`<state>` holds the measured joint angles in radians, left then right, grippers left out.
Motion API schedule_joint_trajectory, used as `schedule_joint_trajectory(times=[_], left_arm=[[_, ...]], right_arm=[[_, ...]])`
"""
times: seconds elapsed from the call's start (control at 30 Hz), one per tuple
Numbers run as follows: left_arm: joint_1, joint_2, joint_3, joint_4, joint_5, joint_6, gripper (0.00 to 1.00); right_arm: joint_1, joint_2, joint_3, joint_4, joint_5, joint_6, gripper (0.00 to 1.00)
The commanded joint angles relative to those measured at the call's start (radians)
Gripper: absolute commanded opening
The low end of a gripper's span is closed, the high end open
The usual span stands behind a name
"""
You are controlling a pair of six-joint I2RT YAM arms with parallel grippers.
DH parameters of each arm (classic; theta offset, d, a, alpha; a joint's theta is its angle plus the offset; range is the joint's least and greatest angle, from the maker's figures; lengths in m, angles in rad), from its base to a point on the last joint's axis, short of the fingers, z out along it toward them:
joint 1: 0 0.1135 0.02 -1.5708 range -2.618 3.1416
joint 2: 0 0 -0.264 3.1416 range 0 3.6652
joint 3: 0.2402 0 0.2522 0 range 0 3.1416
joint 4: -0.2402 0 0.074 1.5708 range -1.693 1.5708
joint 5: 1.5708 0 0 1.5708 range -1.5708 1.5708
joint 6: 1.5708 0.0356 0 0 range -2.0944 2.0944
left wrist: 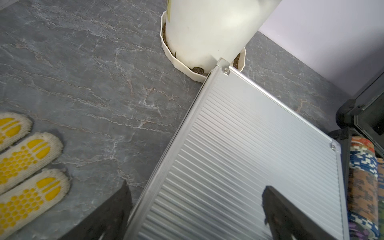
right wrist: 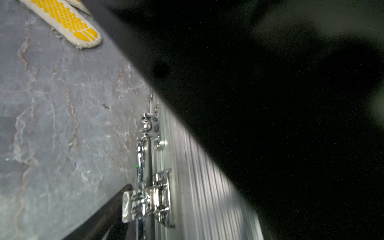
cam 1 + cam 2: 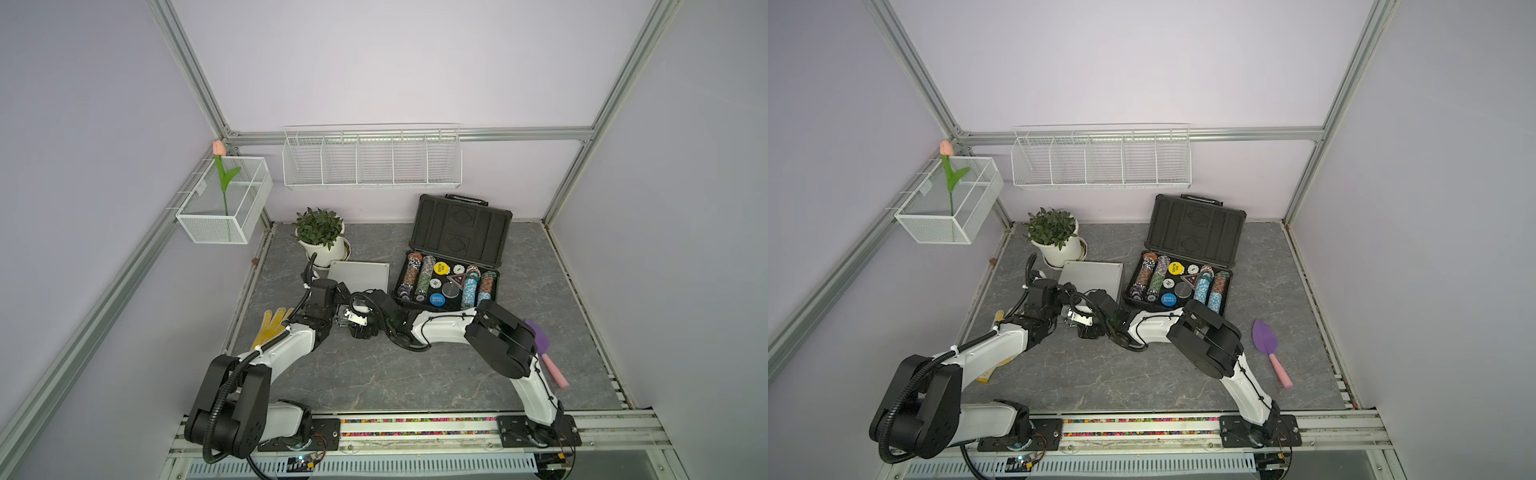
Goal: Close the poker set cases
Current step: Fasten the fastener on the poker set case.
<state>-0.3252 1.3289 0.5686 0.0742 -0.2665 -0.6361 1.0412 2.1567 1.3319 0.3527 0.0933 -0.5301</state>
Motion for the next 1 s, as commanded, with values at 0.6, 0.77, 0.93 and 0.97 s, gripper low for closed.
schedule_joint_trajectory(times=[0.6,0.77,0.93,0.97], left_arm=[[0.106,0.156,0.085,-0.198,0.107,-0.034,1.00],[0.104,0.174,0.077,-0.198,0.127,-0.051,1.00],[0.106,0.185,0.062,-0.169,0.144,-0.065,1.00],[0.106,0.186,0.061,-0.166,0.146,-0.065,1.00]], right_arm=[[0.014,0.031,0.037,-0.016,0.048,0.053,0.93],[0.026,0.058,0.073,-0.020,0.124,0.054,0.93],[0.031,0.070,0.080,-0.018,0.175,0.047,0.92],[0.031,0.071,0.080,-0.017,0.183,0.043,0.91]])
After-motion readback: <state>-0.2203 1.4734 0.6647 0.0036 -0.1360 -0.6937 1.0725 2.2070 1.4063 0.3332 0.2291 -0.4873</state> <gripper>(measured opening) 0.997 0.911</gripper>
